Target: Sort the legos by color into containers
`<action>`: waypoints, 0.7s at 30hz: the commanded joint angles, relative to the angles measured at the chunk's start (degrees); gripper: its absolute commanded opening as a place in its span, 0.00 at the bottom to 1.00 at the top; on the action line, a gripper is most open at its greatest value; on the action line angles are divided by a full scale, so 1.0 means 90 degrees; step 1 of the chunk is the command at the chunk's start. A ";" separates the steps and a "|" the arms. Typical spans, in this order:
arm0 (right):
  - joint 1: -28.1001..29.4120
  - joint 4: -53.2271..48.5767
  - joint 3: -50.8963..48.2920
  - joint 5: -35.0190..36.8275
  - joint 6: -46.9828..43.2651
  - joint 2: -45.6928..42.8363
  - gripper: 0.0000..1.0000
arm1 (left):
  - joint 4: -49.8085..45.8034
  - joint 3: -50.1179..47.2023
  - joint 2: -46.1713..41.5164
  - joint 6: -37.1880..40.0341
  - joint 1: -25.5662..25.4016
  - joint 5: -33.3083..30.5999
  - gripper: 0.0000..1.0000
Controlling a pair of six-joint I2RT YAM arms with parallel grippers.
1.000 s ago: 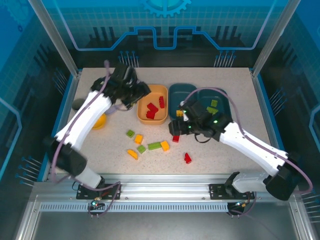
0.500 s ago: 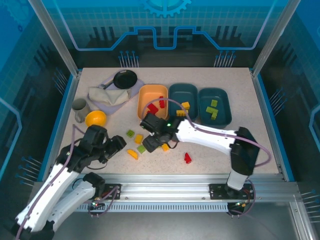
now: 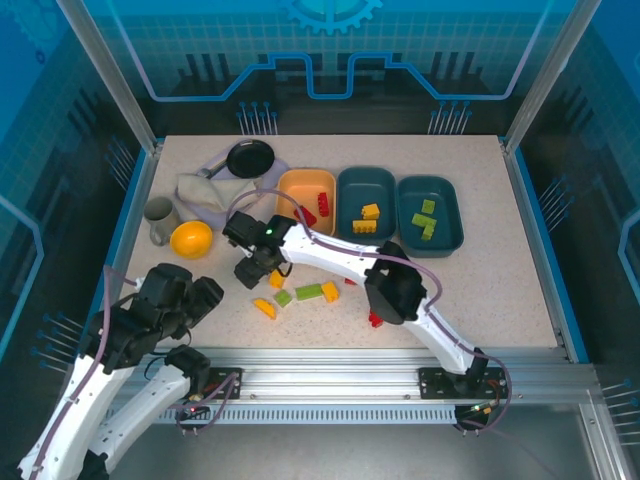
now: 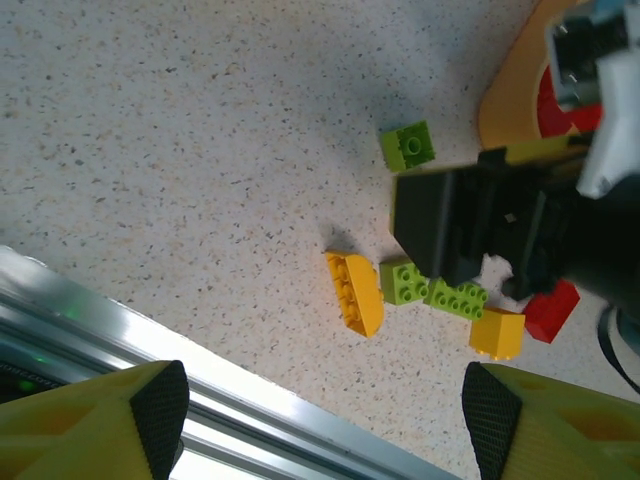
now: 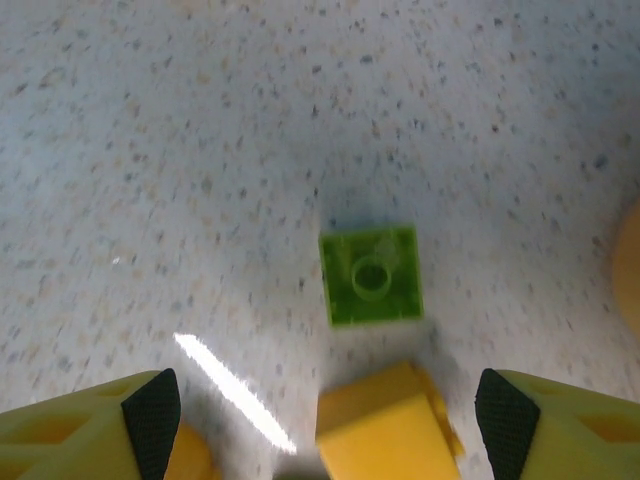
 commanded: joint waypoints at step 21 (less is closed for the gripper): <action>-0.0225 -0.0975 0.1732 0.0229 -0.0232 0.1642 0.41 | -0.0148 0.0203 -0.0085 0.0136 -0.0015 0.0167 0.76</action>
